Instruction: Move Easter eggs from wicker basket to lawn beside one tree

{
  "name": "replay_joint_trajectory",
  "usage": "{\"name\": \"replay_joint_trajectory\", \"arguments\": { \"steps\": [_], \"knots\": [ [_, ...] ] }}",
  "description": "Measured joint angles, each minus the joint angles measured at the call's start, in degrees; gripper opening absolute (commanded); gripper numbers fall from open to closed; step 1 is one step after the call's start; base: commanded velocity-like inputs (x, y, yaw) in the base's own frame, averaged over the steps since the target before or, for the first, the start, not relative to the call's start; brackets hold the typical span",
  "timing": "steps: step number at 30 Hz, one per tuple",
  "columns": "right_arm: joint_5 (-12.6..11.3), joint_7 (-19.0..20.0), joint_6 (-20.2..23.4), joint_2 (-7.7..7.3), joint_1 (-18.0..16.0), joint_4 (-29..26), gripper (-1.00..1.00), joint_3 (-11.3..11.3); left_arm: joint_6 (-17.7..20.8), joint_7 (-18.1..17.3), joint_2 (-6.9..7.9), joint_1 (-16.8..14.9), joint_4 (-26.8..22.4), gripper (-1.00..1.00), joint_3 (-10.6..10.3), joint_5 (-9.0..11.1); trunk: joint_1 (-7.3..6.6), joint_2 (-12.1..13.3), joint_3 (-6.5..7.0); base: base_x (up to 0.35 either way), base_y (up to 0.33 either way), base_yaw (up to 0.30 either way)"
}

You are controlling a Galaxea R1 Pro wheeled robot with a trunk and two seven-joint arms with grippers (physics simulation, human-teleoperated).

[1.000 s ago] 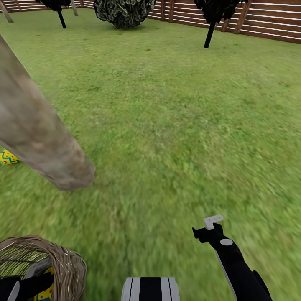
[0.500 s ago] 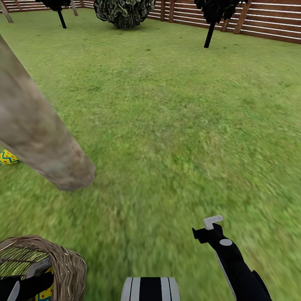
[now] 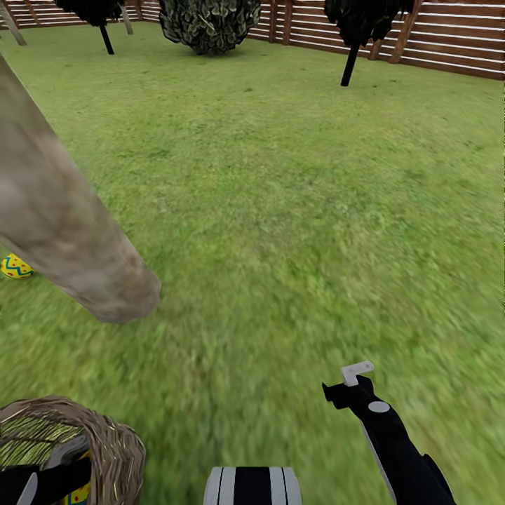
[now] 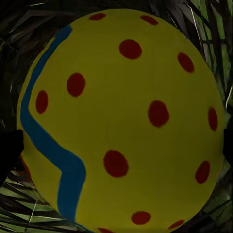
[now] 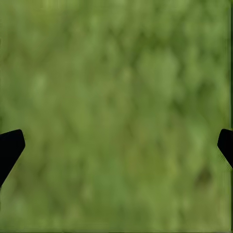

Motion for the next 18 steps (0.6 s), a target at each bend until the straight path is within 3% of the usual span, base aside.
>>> {"name": "replay_joint_trajectory", "arguments": {
  "steps": [6,11,14,18],
  "knots": [
    [0.0,0.01,0.0,0.05,-0.01,0.16,1.0,0.07,0.05,-0.02,0.0,0.0,0.03,-1.0,0.13,0.49,-0.15,0.08,1.33,-0.12,0.011,0.0],
    [0.0,0.01,-0.01,0.09,-0.01,0.62,1.0,0.11,0.0,-0.13,0.05,0.01,0.06,-1.0,0.23,0.55,-0.28,0.15,2.44,-0.07,0.143,0.0],
    [-0.02,-0.08,0.0,0.02,0.0,1.41,1.0,2.35,-0.02,-0.28,0.05,0.0,0.02,-1.0,0.22,0.59,-0.36,0.19,3.1,-0.003,0.008,0.0],
    [0.0,-0.08,0.0,0.0,-0.03,1.48,1.0,2.8,-0.02,-0.29,0.0,0.0,-0.01,-1.0,0.18,0.59,-0.46,0.24,3.99,0.0,0.0,0.0]
  ]
}}
